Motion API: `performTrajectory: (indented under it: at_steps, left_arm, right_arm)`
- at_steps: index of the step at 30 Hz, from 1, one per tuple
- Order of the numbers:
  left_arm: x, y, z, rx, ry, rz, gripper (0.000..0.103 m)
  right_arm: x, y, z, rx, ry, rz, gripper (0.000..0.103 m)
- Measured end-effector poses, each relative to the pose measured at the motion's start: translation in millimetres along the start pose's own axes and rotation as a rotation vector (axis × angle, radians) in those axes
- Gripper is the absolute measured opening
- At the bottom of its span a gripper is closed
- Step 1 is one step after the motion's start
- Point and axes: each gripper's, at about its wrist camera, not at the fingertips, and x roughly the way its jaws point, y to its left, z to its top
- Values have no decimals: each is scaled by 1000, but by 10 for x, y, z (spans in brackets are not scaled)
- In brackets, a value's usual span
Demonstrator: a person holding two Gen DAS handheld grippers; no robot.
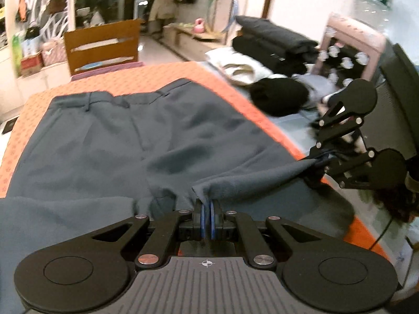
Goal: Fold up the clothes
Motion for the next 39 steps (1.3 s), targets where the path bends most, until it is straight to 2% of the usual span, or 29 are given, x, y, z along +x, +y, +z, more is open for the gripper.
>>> performTrajectory:
  at_steps: [1,3,4,7,9,13,15,20,22,29,30,32,33,36,38,39]
  left_arm:
    - [60,10,-9,-11,8,16,10]
    - [180,30,-27,-34,25,48,17]
    - [212,37,-35,-44,30,59,17]
    - [143,43,-35,-69,-10,87,18]
    - [65,72,-17,-101,-43,105,22]
    - [-124,209,54,-206,-89,125,23]
    - [-242,261,68,-228,-99,133,25]
    - [-578,385,-15,-254,-94,179,30]
    - [-724,451,-108,-268,-83,197,30]
    - [-1192,633,-517,-347,-45,261,34]
    - [-1230,642,-582,-367,-39,266,35]
    - [-1288,640,-698,-399,-27,280,35]
    - [-1302,623,-736,-407,-24,290,35]
    - [-1376,581,-831,-439,-36,305,35]
    - [-1421,569,-879,-447,-42,315,36]
    - [-1451,579,-895,-444,-46,315,36]
  right_arm:
    - [57,-19,-6,-2,-9,-5,22]
    - [159,-56,-24,1,-26,-21,24]
    - [156,-73,-55,27,-29,-53,26]
    - [1,-143,-147,140,-62,-121,33]
    - [-149,-199,-213,241,-93,-145,34]
    - [-293,-192,-314,456,-135,-61,34]
    - [-243,-117,-317,505,-138,-24,34]
    - [-58,53,-148,527,-144,12,35]
    - [-7,39,-34,508,-167,20,43]
    - [263,-138,262,280,-176,140,52]
    - [319,-170,292,257,-165,181,50]
    - [408,-232,342,239,-136,265,3]
    - [433,-260,363,238,-123,294,3]
    - [434,-278,387,245,-121,276,3]
    - [460,-258,382,258,-116,267,6]
    - [466,-234,386,265,-115,250,10]
